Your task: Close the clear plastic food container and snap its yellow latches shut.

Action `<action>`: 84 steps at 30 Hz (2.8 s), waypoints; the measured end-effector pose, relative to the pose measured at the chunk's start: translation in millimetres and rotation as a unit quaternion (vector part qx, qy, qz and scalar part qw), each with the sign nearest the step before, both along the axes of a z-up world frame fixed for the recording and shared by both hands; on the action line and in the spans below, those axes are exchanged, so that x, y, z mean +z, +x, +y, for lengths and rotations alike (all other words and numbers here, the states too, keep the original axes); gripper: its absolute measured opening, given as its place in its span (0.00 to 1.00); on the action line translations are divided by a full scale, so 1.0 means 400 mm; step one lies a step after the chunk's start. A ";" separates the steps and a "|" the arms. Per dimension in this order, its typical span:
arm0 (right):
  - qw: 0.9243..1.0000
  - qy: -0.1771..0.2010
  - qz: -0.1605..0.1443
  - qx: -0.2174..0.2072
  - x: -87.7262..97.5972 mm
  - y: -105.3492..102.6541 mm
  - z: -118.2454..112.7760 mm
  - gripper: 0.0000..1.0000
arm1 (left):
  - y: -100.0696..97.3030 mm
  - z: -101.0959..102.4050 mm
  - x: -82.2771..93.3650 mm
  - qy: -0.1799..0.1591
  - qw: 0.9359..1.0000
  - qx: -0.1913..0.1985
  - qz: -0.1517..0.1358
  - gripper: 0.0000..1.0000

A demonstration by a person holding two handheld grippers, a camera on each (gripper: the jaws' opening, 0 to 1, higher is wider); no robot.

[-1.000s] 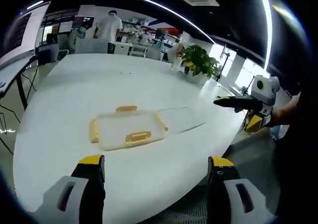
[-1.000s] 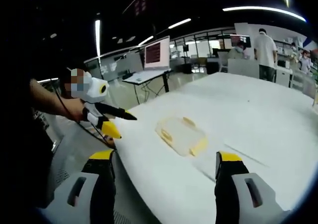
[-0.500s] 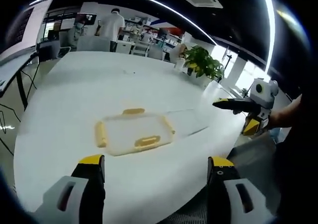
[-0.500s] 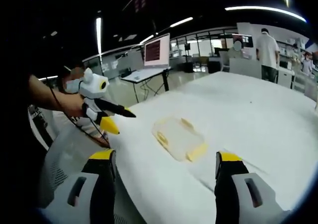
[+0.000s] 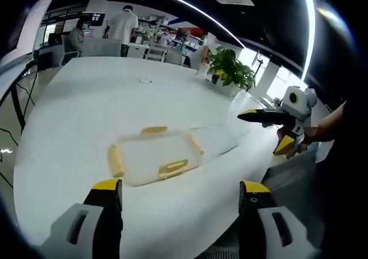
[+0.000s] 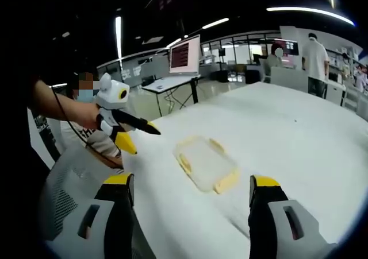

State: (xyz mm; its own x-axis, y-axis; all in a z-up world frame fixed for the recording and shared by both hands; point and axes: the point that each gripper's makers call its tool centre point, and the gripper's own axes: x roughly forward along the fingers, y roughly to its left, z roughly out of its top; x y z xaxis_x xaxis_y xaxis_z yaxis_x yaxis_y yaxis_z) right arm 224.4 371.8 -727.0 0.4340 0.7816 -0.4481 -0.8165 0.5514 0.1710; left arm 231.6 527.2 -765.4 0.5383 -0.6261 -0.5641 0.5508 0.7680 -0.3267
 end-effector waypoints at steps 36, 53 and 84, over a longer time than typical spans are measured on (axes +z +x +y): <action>0.995 -0.076 0.005 0.068 -0.076 0.072 0.048 0.76 | 0.067 0.022 -0.071 0.075 0.992 -0.094 0.027 0.77; 0.989 -0.113 0.019 0.096 -0.120 0.101 0.075 0.77 | 0.132 0.049 -0.102 0.131 0.977 -0.165 0.028 0.75; 0.966 -0.210 0.009 0.151 -0.196 0.155 0.092 0.72 | 0.184 0.054 -0.155 0.213 0.930 -0.297 0.033 0.69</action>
